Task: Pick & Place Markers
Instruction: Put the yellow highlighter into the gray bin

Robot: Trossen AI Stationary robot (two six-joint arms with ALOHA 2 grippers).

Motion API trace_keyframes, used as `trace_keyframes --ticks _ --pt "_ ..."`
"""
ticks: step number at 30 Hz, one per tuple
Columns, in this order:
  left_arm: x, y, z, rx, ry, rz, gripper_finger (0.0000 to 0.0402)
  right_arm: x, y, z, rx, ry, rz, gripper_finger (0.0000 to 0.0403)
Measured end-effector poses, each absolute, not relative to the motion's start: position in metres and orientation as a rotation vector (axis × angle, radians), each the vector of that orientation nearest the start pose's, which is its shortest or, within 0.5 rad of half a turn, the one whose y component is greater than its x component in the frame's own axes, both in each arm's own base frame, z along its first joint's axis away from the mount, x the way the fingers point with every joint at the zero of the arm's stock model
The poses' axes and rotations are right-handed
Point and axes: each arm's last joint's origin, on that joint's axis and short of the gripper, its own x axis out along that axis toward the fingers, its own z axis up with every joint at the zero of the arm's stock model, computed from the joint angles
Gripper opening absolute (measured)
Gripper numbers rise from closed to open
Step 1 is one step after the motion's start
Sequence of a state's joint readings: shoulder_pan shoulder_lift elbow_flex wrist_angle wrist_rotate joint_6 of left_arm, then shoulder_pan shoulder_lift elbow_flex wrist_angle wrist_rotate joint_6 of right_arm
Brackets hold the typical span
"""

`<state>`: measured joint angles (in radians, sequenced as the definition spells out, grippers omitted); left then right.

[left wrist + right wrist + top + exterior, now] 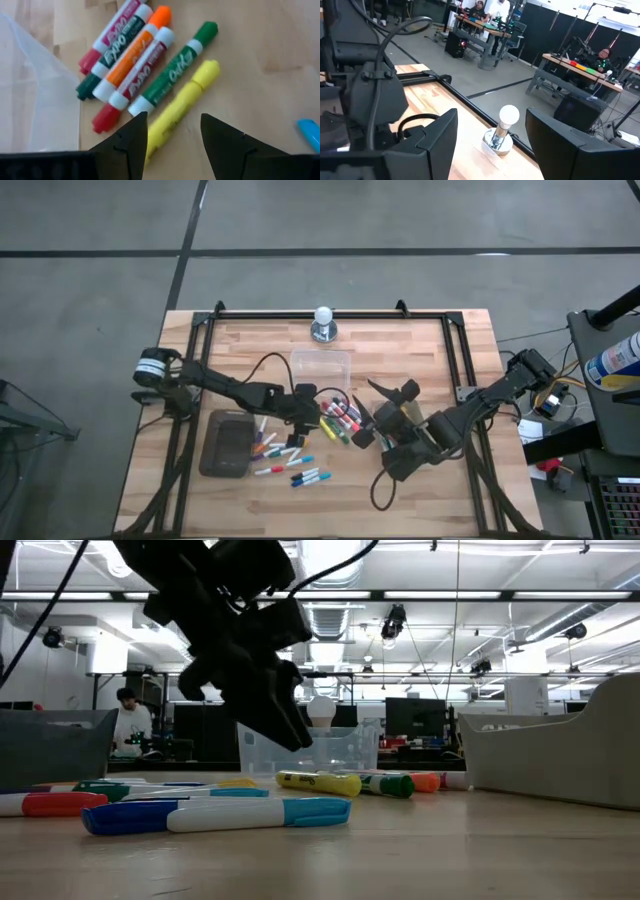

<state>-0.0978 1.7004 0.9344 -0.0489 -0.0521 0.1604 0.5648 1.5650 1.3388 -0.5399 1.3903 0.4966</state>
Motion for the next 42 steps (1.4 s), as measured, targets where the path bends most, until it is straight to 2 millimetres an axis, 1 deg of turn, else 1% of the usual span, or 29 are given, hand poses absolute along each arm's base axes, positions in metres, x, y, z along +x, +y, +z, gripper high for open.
trace_keyframes --ticks 6,12,20,22,24,31,39,42 --pt "0.348 -0.026 0.157 0.22 0.823 -0.097 0.0177 0.288 0.149 0.32 -0.189 0.23 -0.853 0.0224" --pt "0.351 -0.025 0.14 0.22 0.907 -0.101 0.0177 0.288 0.149 0.321 -0.188 0.228 -0.853 0.0224" --pt "0.351 -0.025 0.138 0.134 0.921 -0.084 0.0174 0.288 0.149 0.321 -0.186 0.227 -0.853 0.0224" --pt "0.351 -0.025 0.138 0.113 0.924 -0.079 0.0165 0.289 0.149 0.321 -0.184 0.225 -0.854 0.0224" --pt "0.351 -0.025 0.137 0.095 0.931 -0.078 0.0147 0.289 0.149 0.322 -0.184 0.225 -0.854 0.0224" --pt "0.35 -0.025 0.137 0.104 0.936 -0.089 0.005 0.289 0.148 0.323 -0.188 0.212 -0.875 0.0224" --pt "0.35 -0.029 0.141 0.093 0.943 -0.084 0.0048 0.288 0.149 0.324 -0.191 0.214 -0.872 0.0224" --pt "0.345 -0.031 0.148 0.091 0.953 -0.092 0.0048 0.286 0.151 0.325 -0.252 0.261 -0.827 0.0224"
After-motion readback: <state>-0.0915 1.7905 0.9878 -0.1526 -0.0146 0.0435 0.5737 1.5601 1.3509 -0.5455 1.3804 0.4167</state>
